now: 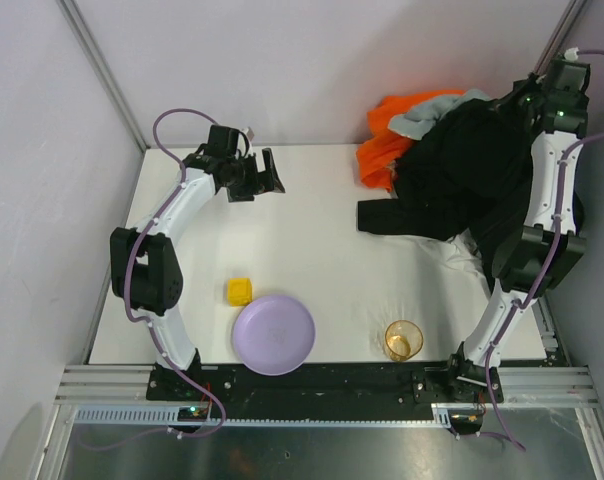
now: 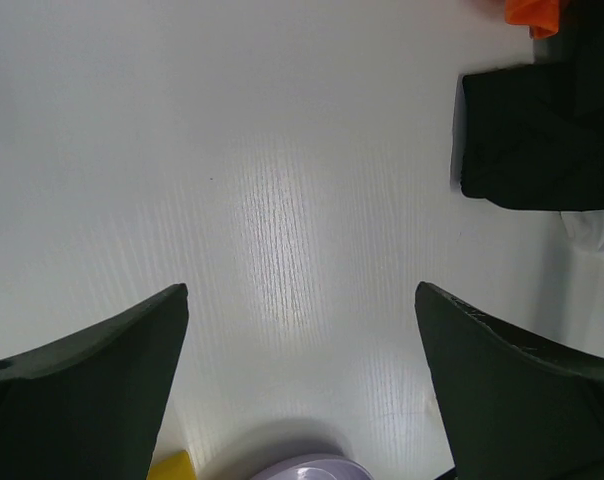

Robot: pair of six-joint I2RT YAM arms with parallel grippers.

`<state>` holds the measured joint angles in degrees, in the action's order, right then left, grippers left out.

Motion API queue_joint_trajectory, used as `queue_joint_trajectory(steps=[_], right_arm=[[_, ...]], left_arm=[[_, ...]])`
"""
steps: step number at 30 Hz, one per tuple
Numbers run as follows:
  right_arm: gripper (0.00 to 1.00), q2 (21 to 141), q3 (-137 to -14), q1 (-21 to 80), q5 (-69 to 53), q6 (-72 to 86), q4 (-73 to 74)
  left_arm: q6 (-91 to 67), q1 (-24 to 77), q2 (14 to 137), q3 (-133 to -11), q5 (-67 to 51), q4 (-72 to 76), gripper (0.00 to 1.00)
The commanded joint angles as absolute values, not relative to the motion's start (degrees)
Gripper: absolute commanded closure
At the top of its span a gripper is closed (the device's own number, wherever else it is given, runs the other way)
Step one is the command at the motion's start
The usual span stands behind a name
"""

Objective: Pick out a specific cloth from the pile

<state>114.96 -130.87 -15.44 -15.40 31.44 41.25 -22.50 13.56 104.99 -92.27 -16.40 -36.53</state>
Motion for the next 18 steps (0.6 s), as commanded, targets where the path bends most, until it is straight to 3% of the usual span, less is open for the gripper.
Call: queue_joint_trajectory(steps=[1,18], right_arm=[[1.00,113.88,-130.68,-17.89,-8.32,30.85,31.71],[1.00,135.45,-122.75,-17.53,-13.21,23.32,55.38]], left_arm=[[-23.44,13.18,104.64,-94.35,-17.99,-35.82,0.00],[-26.14,13.36,101.37,-92.90,-18.48,-35.83,0.00]])
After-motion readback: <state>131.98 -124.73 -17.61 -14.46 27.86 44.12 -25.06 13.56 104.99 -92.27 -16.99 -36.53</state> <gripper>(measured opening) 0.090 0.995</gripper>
